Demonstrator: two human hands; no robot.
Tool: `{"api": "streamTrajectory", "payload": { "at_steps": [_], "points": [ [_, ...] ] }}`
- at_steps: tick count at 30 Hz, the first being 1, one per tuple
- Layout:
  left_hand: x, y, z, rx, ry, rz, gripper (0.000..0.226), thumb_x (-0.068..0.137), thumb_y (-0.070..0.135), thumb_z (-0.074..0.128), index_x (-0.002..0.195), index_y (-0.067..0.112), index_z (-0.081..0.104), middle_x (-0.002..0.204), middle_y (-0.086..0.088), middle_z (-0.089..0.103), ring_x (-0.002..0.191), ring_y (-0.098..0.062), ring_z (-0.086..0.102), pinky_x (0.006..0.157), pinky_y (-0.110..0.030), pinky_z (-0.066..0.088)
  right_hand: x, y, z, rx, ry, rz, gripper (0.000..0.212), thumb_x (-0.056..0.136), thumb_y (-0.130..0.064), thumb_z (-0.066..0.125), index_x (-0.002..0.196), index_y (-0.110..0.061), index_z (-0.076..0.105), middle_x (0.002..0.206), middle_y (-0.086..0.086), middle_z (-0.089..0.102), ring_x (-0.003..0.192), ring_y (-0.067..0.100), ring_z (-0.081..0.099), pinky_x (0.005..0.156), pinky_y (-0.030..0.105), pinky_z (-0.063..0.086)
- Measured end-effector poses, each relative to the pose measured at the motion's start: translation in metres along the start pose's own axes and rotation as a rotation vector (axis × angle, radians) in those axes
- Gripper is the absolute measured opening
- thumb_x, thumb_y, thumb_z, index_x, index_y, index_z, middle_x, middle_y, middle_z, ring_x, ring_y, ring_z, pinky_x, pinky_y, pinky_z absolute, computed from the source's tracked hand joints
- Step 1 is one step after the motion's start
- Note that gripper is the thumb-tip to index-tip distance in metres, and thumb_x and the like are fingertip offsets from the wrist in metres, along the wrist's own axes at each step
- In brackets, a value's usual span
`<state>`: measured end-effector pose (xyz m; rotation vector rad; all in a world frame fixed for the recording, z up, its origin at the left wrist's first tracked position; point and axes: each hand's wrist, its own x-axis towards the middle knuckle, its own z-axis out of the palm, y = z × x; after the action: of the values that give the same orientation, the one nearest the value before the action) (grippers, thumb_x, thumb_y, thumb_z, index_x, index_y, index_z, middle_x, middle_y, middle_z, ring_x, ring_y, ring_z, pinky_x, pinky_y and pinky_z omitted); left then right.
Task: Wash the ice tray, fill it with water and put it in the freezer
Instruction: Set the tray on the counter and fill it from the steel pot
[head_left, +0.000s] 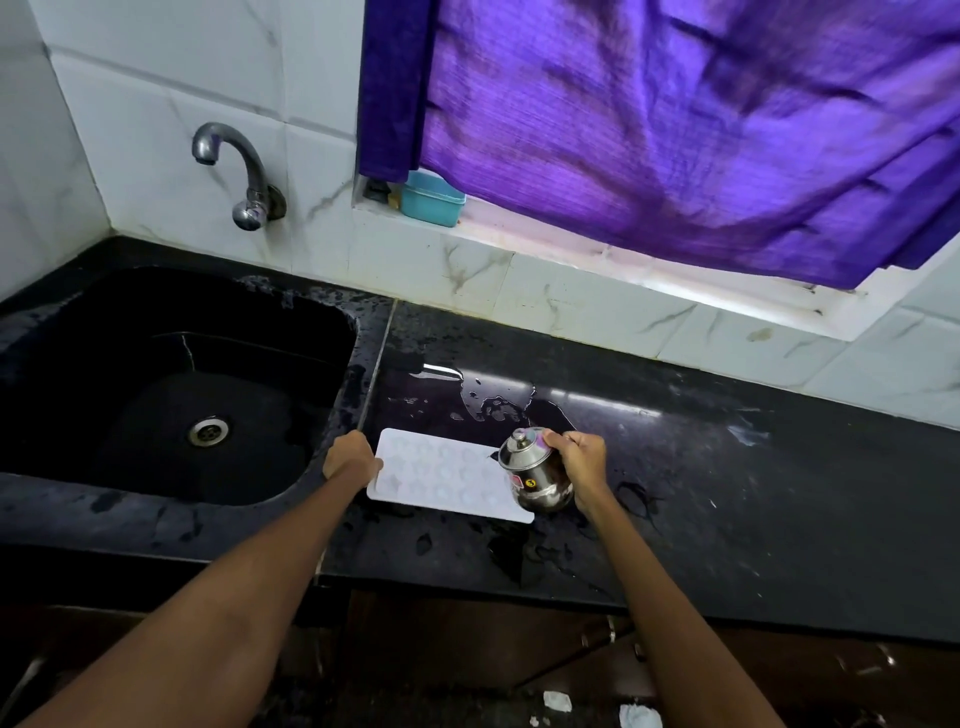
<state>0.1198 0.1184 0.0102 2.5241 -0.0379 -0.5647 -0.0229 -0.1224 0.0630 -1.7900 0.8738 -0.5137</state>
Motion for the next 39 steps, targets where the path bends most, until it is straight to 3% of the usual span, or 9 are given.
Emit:
{"api": "streamTrajectory", "payload": {
  "at_steps": [27,39],
  "points": [
    [0.003,0.0,0.001,-0.008,0.001,-0.01,0.037,0.084,0.016,0.068,0.117,0.0,0.062,0.126,-0.019,0.06,0.118,-0.035,0.058,0.093,-0.041,0.051,0.001,-0.01,0.002,-0.045,0.01,-0.058,0.049,0.075,-0.008,0.069,0.043,-0.016,0.033,0.043,-0.005,0.026,0.048,0.012,0.025,0.048,0.026,0.02],
    [0.003,-0.001,0.0,-0.003,-0.006,-0.005,0.036,0.084,0.017,0.068,0.117,0.002,0.063,0.125,-0.019,0.06,0.116,-0.034,0.059,0.091,-0.041,0.051,0.0,-0.021,0.01,0.12,0.015,0.019,0.036,0.076,-0.008,0.069,0.049,-0.009,0.047,0.056,0.008,0.046,0.054,0.018,0.041,0.053,0.026,0.034]
  ]
}}
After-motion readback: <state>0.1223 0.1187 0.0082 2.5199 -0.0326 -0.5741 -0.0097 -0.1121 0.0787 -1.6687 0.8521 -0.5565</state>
